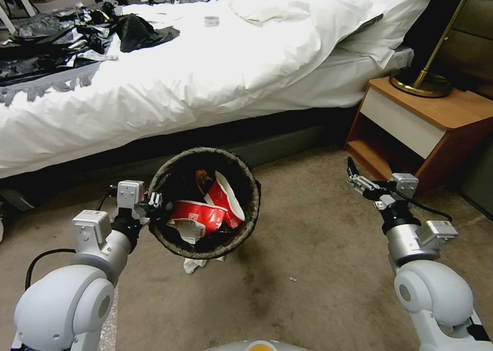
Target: Pick up the trash bin, then pick up the garbage from the floor and place it into the trash bin.
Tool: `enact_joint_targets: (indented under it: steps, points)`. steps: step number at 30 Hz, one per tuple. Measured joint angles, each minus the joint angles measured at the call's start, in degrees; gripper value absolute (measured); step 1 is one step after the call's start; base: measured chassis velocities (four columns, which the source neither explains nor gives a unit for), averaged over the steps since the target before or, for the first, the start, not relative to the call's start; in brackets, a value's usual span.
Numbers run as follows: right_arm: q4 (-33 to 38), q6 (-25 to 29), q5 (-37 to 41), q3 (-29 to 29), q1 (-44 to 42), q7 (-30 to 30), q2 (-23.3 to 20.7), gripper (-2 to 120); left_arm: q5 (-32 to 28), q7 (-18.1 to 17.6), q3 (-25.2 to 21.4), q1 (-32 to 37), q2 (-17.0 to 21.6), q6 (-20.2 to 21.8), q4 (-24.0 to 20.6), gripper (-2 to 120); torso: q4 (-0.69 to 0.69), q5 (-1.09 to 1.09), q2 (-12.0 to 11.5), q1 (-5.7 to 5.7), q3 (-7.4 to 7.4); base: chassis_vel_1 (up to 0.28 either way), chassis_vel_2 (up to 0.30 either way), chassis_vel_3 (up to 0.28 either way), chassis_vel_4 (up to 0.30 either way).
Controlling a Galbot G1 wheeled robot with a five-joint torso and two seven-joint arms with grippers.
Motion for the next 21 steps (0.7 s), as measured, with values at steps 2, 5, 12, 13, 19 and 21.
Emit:
enact_joint_targets:
  steps: [2, 5, 12, 13, 19, 21]
  points:
    - [-0.08, 0.02, 0.03, 0.10, -0.01, 0.00, -0.03, 100, -0.02, 0.01, 0.16, -0.19, 0.05, 0.00, 0.25, 1, 0.00, -0.01, 0.00, 0.00, 0.00, 0.000, 0.000, 0.000, 0.000]
    - [-0.48, 0.22, 0.05, 0.35, -0.13, 0.00, -0.12, 100, -0.02, 0.01, 0.40, -0.48, 0.04, 0.00, 0.66, 1, -0.01, 0.00, 0.00, 0.00, 0.00, 0.000, 0.000, 0.000, 0.000]
    - [-2.11, 0.19, 0.09, -0.40, 1.49, -0.02, -0.24, 100, -0.33, 0.05, -0.26, -0.34, 0.55, 0.00, 0.86, 1, 0.00, 0.00, 0.00, 0.00, 0.00, 0.000, 0.000, 0.000, 0.000]
    - [-2.29, 0.06, 0.08, -0.74, 1.90, -0.01, -0.24, 100, -0.34, 0.05, -0.26, -0.37, 0.58, 0.00, 0.96, 1, 0.01, -0.01, 0.00, 0.00, 0.00, 0.000, 0.000, 0.000, 0.000]
    - [-2.47, -0.23, 0.05, -1.21, 2.15, 0.01, -0.23, 100, -0.36, 0.05, -0.05, -0.50, 0.54, 0.00, 1.06, 1, 0.00, -0.01, 0.00, 0.00, 0.00, 0.000, 0.000, 0.000, 0.000]
    - [-2.52, -0.23, 0.04, -1.19, 2.00, 0.01, -0.22, 100, -0.37, 0.06, 0.00, -0.62, 0.67, 0.00, 1.24, 1, 0.00, 0.00, 0.00, 0.00, 0.00, 0.000, 0.000, 0.000, 0.000]
